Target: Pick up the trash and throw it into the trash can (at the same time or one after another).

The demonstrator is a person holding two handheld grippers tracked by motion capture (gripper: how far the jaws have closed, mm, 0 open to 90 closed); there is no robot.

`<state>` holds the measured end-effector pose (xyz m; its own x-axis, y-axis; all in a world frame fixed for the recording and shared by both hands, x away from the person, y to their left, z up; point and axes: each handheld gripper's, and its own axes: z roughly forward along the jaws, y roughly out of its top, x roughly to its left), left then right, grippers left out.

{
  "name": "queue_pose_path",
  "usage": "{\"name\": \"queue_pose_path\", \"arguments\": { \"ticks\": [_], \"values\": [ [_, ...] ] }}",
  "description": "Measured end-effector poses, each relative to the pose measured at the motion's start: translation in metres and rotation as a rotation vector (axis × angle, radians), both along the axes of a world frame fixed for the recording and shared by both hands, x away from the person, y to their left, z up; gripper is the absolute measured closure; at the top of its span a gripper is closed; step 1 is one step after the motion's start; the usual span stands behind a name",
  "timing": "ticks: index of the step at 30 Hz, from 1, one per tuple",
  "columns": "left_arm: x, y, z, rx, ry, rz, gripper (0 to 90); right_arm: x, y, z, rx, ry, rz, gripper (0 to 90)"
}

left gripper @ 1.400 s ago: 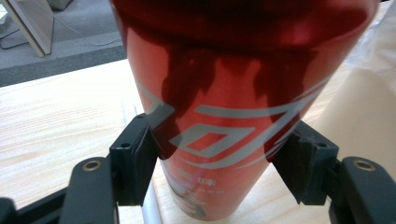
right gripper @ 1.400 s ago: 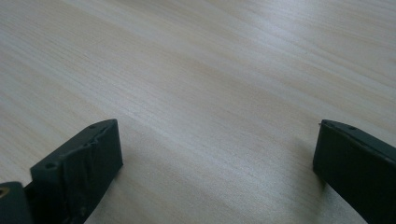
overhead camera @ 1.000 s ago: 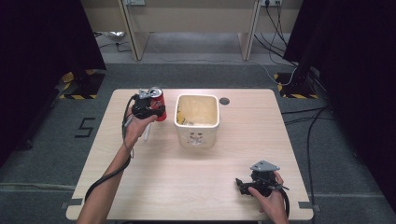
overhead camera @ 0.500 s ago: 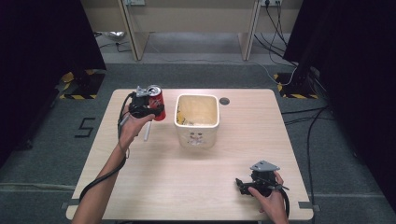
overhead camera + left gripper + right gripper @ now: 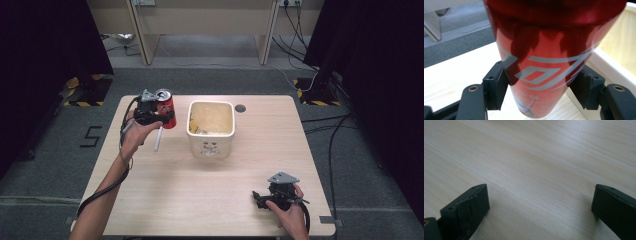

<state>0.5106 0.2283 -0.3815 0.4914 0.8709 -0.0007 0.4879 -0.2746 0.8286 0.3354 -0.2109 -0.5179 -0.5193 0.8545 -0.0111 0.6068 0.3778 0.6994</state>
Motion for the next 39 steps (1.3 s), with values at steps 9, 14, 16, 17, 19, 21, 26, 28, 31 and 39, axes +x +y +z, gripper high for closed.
{"name": "queue_pose_path", "arguments": {
  "ticks": [9, 14, 16, 17, 19, 21, 26, 28, 31, 39],
  "values": [
    [-0.007, -0.001, 0.015, 0.012, -0.010, -0.025, 34.2, 0.000, 0.000, 0.000, 0.001, 0.001, 0.000, 1.7],
    [-0.009, 0.000, 0.022, 0.018, -0.014, -0.033, 34.2, 0.000, 0.000, 0.000, 0.001, 0.001, -0.001, 1.7],
    [-0.010, 0.000, 0.025, 0.014, -0.016, -0.037, 34.2, 0.000, 0.000, 0.000, 0.001, 0.001, 0.000, 1.7],
    [-0.012, 0.000, 0.029, 0.016, -0.019, -0.042, 34.2, 0.000, 0.000, 0.000, 0.000, 0.001, -0.001, 1.7],
    [-0.013, -0.001, 0.033, 0.017, -0.021, -0.047, 34.2, 0.000, 0.000, 0.000, 0.000, 0.001, -0.001, 1.7],
    [-0.014, -0.001, 0.038, 0.015, -0.026, -0.053, 34.2, 0.000, 0.000, 0.000, 0.000, 0.000, -0.001, 1.7],
    [-0.017, -0.003, 0.046, 0.009, -0.032, -0.068, 34.2, 0.000, 0.000, 0.000, 0.000, 0.000, 0.000, 1.6],
    [-0.018, -0.004, 0.050, 0.005, -0.030, -0.077, 34.2, 0.000, 0.000, 0.000, 0.000, 0.000, -0.001, 1.6],
    [-0.019, -0.006, 0.056, 0.008, -0.035, -0.089, 34.2, 0.000, 0.000, 0.000, -0.002, -0.001, 0.002, 1.4],
    [-0.020, -0.011, 0.070, -0.001, -0.043, -0.107, 34.2, 0.000, 0.000, 0.000, -0.002, -0.001, 0.002, 1.3]
  ]
}}
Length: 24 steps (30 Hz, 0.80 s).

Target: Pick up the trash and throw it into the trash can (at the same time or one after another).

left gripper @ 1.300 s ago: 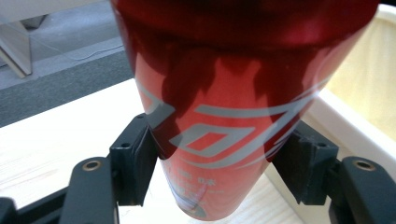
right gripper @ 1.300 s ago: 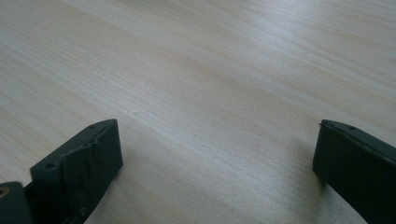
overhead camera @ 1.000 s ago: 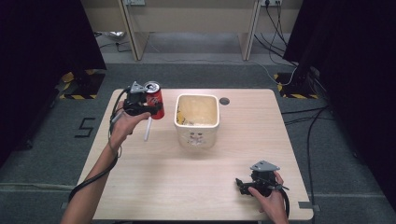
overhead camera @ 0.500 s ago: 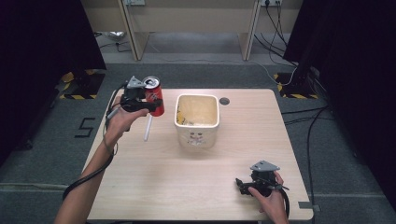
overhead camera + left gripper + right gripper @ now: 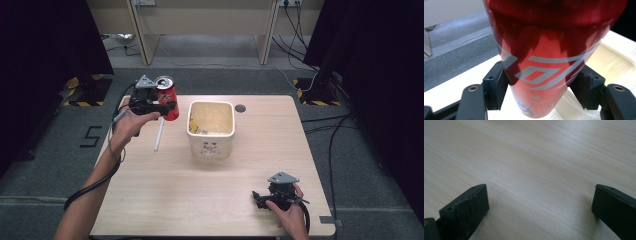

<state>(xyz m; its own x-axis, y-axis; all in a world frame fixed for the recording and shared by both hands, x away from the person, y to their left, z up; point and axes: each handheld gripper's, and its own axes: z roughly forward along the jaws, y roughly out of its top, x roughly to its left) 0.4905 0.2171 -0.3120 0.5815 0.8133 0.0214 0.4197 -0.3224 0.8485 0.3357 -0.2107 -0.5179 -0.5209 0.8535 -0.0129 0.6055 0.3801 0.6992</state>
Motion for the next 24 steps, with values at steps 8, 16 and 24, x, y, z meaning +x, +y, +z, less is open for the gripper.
{"name": "queue_pose_path", "arguments": {
  "ticks": [8, 16, 24],
  "values": [
    [0.000, -0.011, 0.011, -0.002, -0.020, -0.020, 34.2, 0.000, 0.000, 0.000, 0.000, 0.000, -0.001, 1.3],
    [-0.001, -0.031, 0.017, -0.008, -0.021, -0.063, 34.2, 0.000, 0.000, 0.000, -0.001, 0.001, -0.001, 1.3],
    [-0.001, -0.053, 0.022, -0.007, -0.027, -0.100, 34.2, 0.000, 0.000, 0.000, -0.003, 0.000, 0.000, 1.3]
  ]
}}
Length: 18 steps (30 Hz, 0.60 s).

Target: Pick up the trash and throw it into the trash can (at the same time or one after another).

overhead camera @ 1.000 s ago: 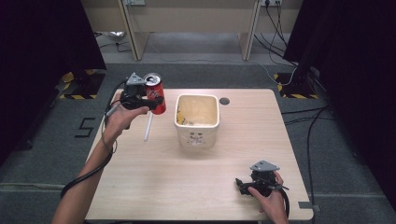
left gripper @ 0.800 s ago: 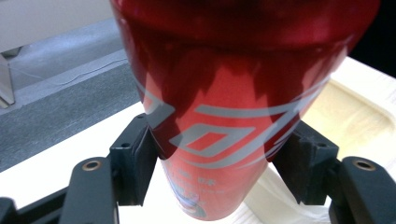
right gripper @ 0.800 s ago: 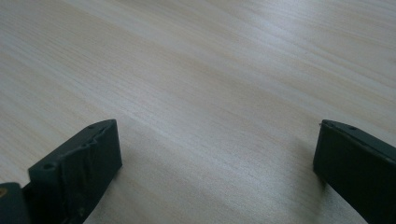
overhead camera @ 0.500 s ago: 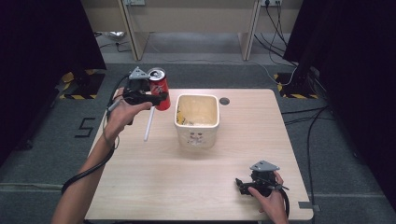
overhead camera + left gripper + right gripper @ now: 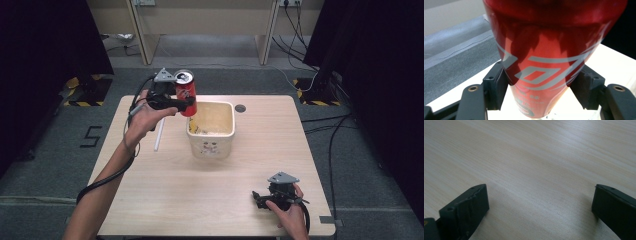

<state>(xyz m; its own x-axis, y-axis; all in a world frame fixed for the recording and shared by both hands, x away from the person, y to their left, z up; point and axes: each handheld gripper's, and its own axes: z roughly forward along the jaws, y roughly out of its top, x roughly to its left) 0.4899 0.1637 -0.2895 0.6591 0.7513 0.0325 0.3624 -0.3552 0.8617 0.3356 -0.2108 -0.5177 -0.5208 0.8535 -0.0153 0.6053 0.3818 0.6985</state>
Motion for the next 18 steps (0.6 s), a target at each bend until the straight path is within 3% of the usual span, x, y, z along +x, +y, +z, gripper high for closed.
{"name": "queue_pose_path", "arguments": {
  "ticks": [6, 18],
  "values": [
    [0.002, -0.018, -0.006, 0.013, 0.013, -0.025, 34.2, 0.000, 0.000, 0.000, 0.000, 0.000, 0.000, 1.3],
    [0.008, -0.036, -0.013, 0.012, 0.028, -0.041, 34.2, 0.000, 0.000, 0.000, -0.002, -0.001, 0.001, 1.3]
  ]
}}
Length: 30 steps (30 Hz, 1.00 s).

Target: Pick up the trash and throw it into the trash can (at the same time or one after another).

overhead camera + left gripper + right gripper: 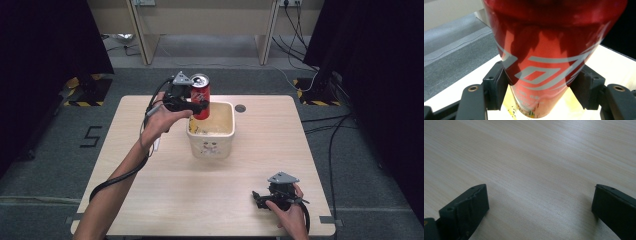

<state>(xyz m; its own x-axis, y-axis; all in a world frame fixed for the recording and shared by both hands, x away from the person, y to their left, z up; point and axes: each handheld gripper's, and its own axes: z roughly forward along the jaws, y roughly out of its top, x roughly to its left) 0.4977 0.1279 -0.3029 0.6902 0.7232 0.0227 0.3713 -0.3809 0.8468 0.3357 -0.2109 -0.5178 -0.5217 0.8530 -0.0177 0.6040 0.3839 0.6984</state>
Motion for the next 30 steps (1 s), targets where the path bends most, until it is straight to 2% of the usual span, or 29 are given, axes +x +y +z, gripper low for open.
{"name": "queue_pose_path", "arguments": {
  "ticks": [7, 15, 30],
  "values": [
    [0.003, -0.013, -0.006, 0.002, 0.015, -0.014, 34.1, 0.000, 0.000, 0.000, 0.000, 0.000, 0.000, 1.3],
    [0.012, -0.028, -0.022, 0.020, 0.048, -0.024, 34.0, 0.000, 0.000, 0.000, 0.002, 0.002, 0.000, 1.2],
    [0.021, -0.041, -0.046, 0.049, 0.100, -0.024, 33.8, 0.000, 0.000, 0.000, 0.003, 0.000, 0.001, 1.2]
  ]
}}
